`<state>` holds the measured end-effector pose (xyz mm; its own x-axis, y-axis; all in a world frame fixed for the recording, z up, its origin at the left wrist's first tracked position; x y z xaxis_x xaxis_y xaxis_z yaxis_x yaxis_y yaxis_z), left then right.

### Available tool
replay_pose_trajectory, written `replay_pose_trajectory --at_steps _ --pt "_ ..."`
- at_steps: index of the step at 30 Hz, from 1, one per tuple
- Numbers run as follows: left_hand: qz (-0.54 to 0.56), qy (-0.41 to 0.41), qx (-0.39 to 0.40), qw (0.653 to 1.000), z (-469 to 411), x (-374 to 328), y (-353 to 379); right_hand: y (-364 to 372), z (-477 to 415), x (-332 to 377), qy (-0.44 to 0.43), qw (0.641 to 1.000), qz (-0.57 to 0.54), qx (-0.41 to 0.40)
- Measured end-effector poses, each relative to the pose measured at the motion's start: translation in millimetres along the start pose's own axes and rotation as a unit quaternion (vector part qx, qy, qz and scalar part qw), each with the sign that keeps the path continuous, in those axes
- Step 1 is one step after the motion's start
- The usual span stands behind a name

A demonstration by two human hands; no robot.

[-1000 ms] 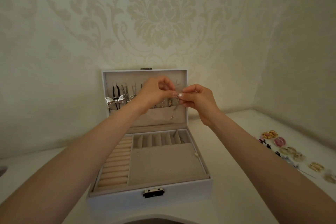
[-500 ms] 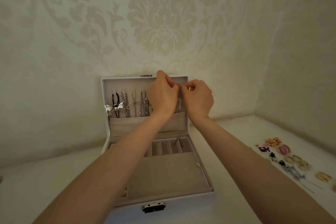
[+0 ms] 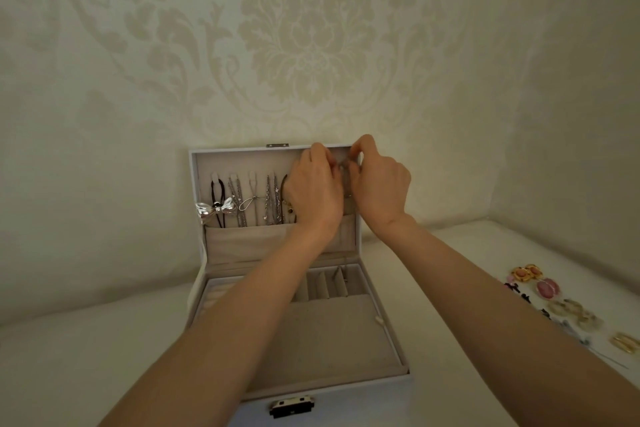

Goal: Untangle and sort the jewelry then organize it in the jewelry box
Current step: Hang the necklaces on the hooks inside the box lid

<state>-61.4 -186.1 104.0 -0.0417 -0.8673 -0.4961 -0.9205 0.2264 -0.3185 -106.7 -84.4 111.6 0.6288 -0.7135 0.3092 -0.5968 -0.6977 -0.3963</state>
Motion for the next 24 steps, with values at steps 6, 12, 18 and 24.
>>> replay_pose_trajectory --at_steps 6,12,18,24 --pt "-0.024 0.054 -0.065 0.996 5 -1 -2 1 -1 -4 -0.029 0.999 -0.018 -0.033" --pt "-0.026 0.057 -0.054 0.997 7 1 -1 4 2 -2 -0.053 0.998 0.001 -0.016" --pt "-0.038 0.070 -0.039 0.996 8 -1 -4 5 8 2 -0.074 0.996 0.040 0.003" --pt "-0.041 0.149 -0.013 0.988 20 -1 -5 1 29 -3 -0.070 0.997 0.031 0.026"
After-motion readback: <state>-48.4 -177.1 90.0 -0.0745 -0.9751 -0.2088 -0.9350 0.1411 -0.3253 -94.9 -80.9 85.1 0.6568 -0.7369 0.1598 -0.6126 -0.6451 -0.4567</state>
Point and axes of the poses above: each hand's wrist, its own z-axis away from the middle knuckle, its own y-axis out of the palm, x = y × z, the point moved 7 cm from there along -z, towards the middle knuckle, and after that the axes turned 3 degrees about -x, right-handed, at the moved point
